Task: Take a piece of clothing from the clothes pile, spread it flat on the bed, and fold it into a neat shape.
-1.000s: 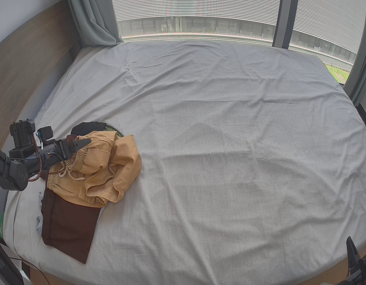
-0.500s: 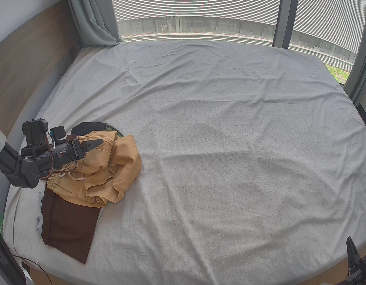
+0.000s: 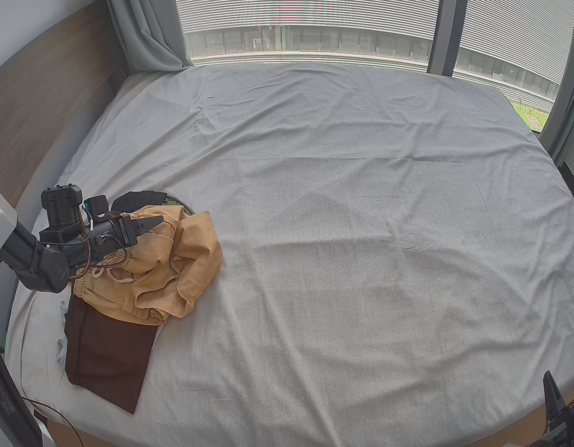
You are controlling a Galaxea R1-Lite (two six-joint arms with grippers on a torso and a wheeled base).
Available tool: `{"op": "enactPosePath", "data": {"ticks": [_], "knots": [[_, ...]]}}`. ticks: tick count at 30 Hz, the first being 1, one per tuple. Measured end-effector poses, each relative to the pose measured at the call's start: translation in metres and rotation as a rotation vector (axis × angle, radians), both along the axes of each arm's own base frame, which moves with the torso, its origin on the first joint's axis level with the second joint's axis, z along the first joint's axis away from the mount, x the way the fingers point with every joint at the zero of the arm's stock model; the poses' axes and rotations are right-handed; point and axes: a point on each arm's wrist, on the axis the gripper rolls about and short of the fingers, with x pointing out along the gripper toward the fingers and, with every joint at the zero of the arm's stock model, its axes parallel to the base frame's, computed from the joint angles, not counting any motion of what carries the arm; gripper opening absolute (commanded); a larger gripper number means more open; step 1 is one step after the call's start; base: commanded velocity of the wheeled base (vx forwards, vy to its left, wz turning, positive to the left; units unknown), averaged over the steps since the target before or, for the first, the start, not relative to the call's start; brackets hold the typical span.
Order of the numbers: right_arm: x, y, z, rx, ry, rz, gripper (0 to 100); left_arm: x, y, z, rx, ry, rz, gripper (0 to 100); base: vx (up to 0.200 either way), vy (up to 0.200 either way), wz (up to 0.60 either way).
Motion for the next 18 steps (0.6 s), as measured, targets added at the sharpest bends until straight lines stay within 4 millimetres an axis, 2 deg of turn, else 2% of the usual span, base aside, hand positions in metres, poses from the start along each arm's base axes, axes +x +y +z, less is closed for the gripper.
{"op": "enactPosePath", "data": {"ticks": [10,18], "knots": [[0.0,0.0,0.0,0.001,0.0,0.0,100,0.001,-0.001,-0.006,-0.004,0.002,-0.003,0,0.0,0.0,0.0],[0.0,0.0,0.0,0.002,0.0,-0.001,100,-0.015,-0.006,0.003,-0.063,0.027,-0.017,0,0.0,0.0,0.0]]}}
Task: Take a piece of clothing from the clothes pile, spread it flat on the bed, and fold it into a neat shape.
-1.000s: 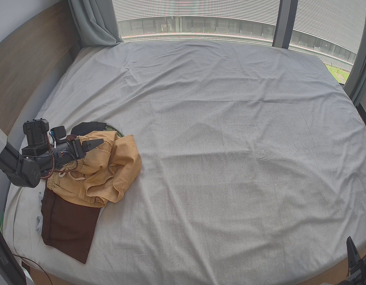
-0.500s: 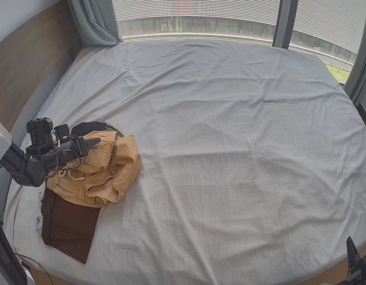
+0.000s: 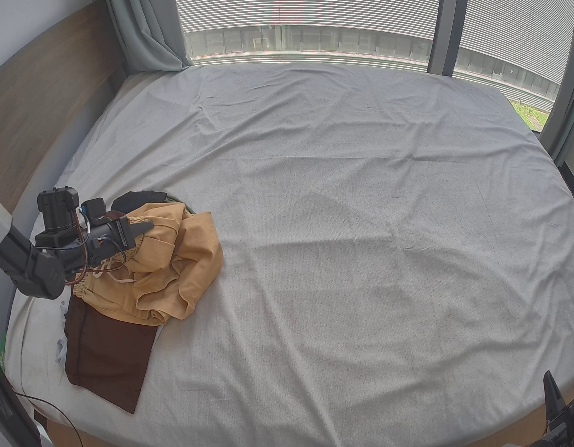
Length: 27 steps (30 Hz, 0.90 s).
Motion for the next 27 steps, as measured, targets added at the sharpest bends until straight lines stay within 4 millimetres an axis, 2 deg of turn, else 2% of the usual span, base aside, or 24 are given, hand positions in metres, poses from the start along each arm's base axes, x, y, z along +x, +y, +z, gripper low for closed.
{"op": "enactPosePath", "data": {"ticks": [6,13,27], "knots": [[0.0,0.0,0.0,0.001,0.0,0.0,100,-0.024,-0.015,0.023,-0.088,0.003,-0.029,0,0.0,0.0,0.0],[0.0,0.0,0.0,0.005,0.0,0.0,100,-0.044,-0.025,0.039,-0.12,-0.053,-0.057,0,0.0,0.0,0.0],[0.0,0.0,0.0,0.005,0.0,-0.001,100,-0.06,-0.043,0.046,-0.189,-0.167,-0.113,0,0.0,0.0,0.0]]}}
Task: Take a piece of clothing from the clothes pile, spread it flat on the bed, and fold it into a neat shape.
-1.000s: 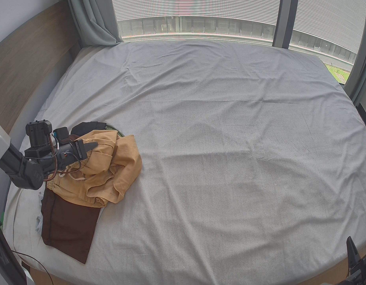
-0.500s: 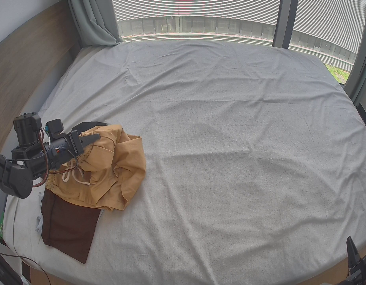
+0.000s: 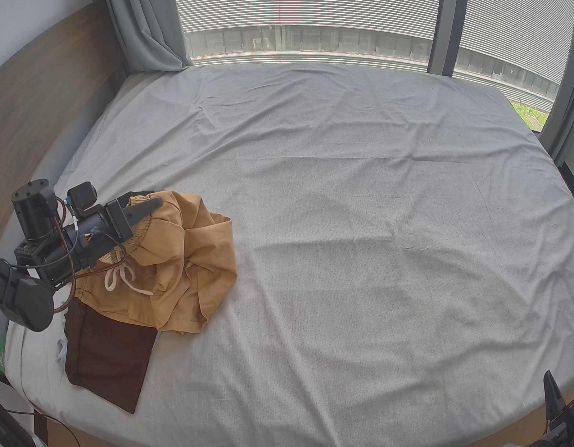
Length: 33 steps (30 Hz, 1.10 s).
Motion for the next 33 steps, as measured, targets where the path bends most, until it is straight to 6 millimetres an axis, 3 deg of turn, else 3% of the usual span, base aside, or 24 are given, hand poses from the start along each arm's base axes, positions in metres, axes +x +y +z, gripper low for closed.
{"op": "enactPosePath", "data": {"ticks": [13,33], "knots": [[0.0,0.0,0.0,0.001,0.0,-0.001,100,-0.016,-0.029,-0.007,-0.045,0.053,-0.026,0,0.0,0.0,0.0],[0.0,0.0,0.0,0.003,0.0,-0.001,100,-0.027,-0.08,0.019,-0.41,0.043,0.052,0,0.0,0.0,0.0]]}}
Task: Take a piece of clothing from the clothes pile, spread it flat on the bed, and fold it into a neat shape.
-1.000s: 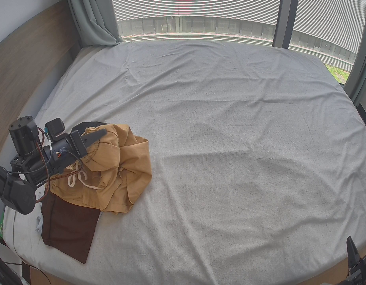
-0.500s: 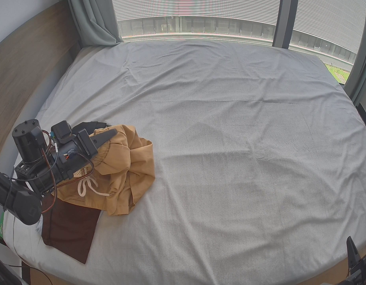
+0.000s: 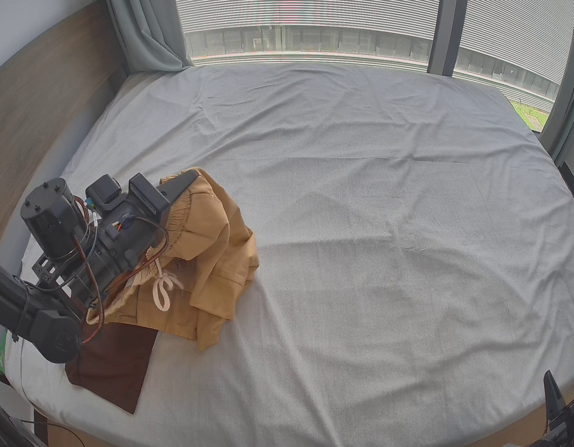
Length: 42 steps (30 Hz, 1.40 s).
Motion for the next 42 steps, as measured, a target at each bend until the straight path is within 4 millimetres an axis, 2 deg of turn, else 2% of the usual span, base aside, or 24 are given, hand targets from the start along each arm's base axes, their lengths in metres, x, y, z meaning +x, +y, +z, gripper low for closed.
{"op": "enactPosePath", "data": {"ticks": [10,16,28,36,42], "knots": [[0.0,0.0,0.0,0.0,0.0,0.0,100,-0.005,-0.034,0.021,-0.184,-0.006,0.051,0,0.0,0.0,0.0],[0.0,0.0,0.0,0.0,0.0,0.0,100,-0.011,-0.048,0.028,-0.218,-0.016,0.026,0,0.0,0.0,0.0],[0.0,0.0,0.0,0.001,0.0,0.0,100,-0.038,-0.091,0.042,-0.258,-0.041,-0.103,0,0.0,0.0,0.0],[0.0,0.0,0.0,0.001,0.0,0.0,100,-0.047,-0.111,0.046,-0.272,-0.048,-0.175,0,0.0,0.0,0.0],[0.0,0.0,0.0,0.001,0.0,0.001,100,-0.053,-0.127,0.036,-0.245,-0.017,-0.248,0,0.0,0.0,0.0]]}}
